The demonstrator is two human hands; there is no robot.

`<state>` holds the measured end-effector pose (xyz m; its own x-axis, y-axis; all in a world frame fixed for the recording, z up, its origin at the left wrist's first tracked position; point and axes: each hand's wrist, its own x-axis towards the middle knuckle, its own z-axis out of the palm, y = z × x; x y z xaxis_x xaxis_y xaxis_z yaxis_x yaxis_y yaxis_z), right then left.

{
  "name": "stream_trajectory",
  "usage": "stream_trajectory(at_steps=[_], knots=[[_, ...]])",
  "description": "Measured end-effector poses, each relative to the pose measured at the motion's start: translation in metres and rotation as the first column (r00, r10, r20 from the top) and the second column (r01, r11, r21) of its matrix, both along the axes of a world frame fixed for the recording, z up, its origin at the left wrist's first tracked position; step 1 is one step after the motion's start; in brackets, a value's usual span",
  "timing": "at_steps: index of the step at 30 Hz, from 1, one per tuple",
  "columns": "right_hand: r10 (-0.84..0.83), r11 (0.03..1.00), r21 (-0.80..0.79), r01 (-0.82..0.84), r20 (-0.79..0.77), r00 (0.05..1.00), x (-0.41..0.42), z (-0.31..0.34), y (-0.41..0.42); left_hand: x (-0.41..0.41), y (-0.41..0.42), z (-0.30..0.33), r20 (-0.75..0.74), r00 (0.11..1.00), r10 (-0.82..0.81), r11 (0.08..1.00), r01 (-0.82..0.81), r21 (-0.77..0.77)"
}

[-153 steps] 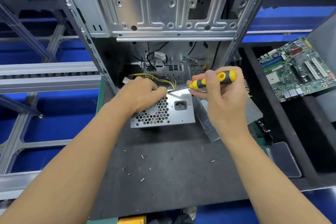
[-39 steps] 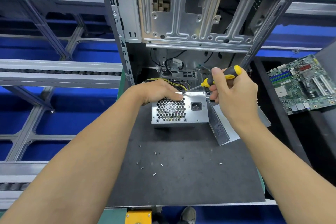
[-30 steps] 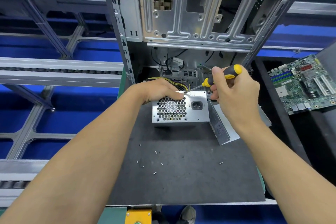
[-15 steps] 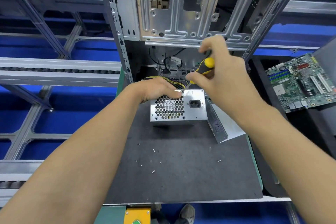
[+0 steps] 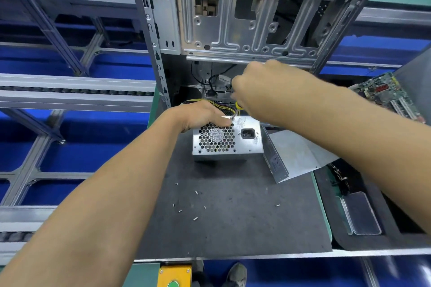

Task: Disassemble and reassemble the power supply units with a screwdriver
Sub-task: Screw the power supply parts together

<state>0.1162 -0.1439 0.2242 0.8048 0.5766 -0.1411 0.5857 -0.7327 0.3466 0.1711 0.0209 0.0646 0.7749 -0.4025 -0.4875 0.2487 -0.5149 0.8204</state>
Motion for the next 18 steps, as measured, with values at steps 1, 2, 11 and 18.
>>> stream_trajectory(at_steps=[1, 2, 11, 18], knots=[[-0.017, 1.000, -0.004, 0.017, 0.015, 1.000, 0.000, -0.001, 0.002, -0.001, -0.001, 0.000, 0.000, 1.000, 0.005, 1.000, -0.005, 0.006], [-0.072, 0.997, -0.003, 0.072, 0.005, 0.997, 0.002, 0.000, 0.001, -0.001, -0.001, 0.000, 0.002, 1.000, 0.010, 1.000, -0.010, 0.015], [0.007, 0.999, 0.044, -0.002, -0.094, 0.996, 0.013, -0.001, -0.004, -0.001, 0.000, -0.001, 0.006, 0.999, 0.047, 0.999, -0.047, -0.008], [-0.121, 0.986, 0.099, 0.131, -0.107, 0.987, 0.017, 0.004, 0.003, -0.004, -0.002, 0.002, -0.014, 0.998, 0.059, 0.998, -0.059, -0.003]])
